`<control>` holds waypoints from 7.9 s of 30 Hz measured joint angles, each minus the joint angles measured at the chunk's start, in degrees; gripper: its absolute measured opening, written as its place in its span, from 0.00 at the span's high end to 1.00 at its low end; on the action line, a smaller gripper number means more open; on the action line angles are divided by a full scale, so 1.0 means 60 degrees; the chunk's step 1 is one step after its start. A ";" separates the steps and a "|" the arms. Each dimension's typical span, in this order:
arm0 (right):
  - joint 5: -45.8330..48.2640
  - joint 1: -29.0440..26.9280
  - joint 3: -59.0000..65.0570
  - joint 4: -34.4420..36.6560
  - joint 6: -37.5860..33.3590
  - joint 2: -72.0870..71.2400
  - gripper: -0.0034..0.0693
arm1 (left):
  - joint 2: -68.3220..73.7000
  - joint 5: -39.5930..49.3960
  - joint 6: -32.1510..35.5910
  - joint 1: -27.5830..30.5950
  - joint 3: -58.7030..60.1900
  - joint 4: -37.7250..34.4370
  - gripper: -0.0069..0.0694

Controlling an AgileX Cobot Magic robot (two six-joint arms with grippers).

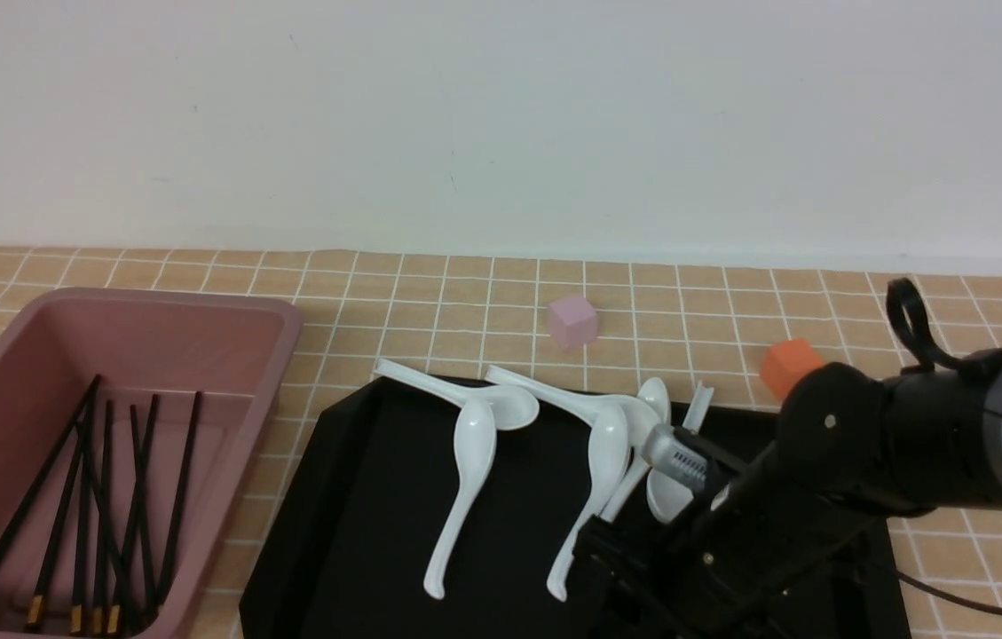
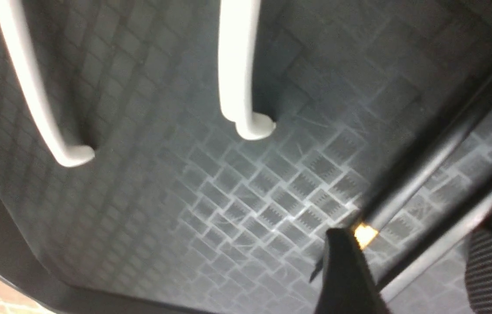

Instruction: On brown tablecloth take chopsticks from black tray and put them in box.

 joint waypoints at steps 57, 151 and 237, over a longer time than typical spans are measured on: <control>0.2604 0.1535 -0.2189 -0.6305 0.8151 0.1169 0.78 | 0.0000 0.0000 0.0000 0.0000 0.0000 0.0000 0.60; 0.5222 0.3123 -0.4135 -0.8042 -0.2130 -0.9594 0.97 | 0.0000 0.0000 0.0000 0.0000 0.0000 0.0000 0.60; -0.2230 -0.4194 0.9128 -0.7328 -0.2066 -1.7359 0.86 | 0.0000 0.0000 0.0000 0.0000 0.0000 0.0000 0.60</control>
